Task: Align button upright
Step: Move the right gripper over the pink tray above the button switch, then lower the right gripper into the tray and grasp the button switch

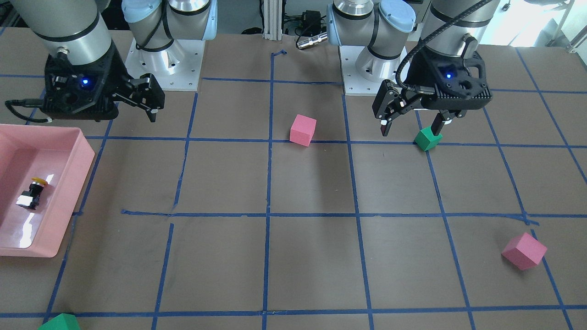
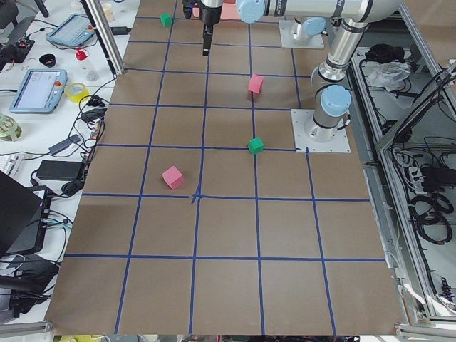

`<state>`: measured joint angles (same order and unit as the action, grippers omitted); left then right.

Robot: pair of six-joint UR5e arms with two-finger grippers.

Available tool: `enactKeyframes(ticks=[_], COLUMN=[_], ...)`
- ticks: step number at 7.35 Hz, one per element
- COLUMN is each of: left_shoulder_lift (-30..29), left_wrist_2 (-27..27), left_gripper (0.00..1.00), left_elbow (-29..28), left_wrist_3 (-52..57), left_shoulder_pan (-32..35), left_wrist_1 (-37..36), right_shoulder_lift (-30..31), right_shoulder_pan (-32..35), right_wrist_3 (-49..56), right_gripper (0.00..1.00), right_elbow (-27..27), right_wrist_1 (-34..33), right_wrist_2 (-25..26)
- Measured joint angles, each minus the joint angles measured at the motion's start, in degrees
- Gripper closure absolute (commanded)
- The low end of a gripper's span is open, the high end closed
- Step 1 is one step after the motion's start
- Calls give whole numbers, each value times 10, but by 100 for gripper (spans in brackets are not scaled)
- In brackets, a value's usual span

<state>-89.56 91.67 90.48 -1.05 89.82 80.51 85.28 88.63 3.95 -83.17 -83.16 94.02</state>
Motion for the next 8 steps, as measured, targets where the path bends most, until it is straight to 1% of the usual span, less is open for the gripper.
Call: enactKeyframes(ticks=[1,2,4,5,6,8], left_shoulder_lift=[0,0,0,0,1,2], left_wrist_2=[0,0,0,0,0,1], left_gripper=[0,0,0,0,0,0], left_elbow=[0,0,0,0,0,0], left_wrist_3=[0,0,1,1,0,0], left_shoulder_pan=[0,0,0,0,0,0], left_wrist_1=[0,0,0,0,0,0], right_shoulder_lift=[-9,-17,-35,-47,-59,-74], right_shoulder_pan=[-49,-109,-213,-257,-294,-343], right_wrist_3=[28,69,174,205,234,264], right_gripper=[0,0,0,0,0,0], right_elbow=[-7,-27,-93,-123,-145,-165], right_wrist_1=[-7,-32,-151,-205,-245,-276], right_wrist_2=[2,0,-1,-5,-15,-32])
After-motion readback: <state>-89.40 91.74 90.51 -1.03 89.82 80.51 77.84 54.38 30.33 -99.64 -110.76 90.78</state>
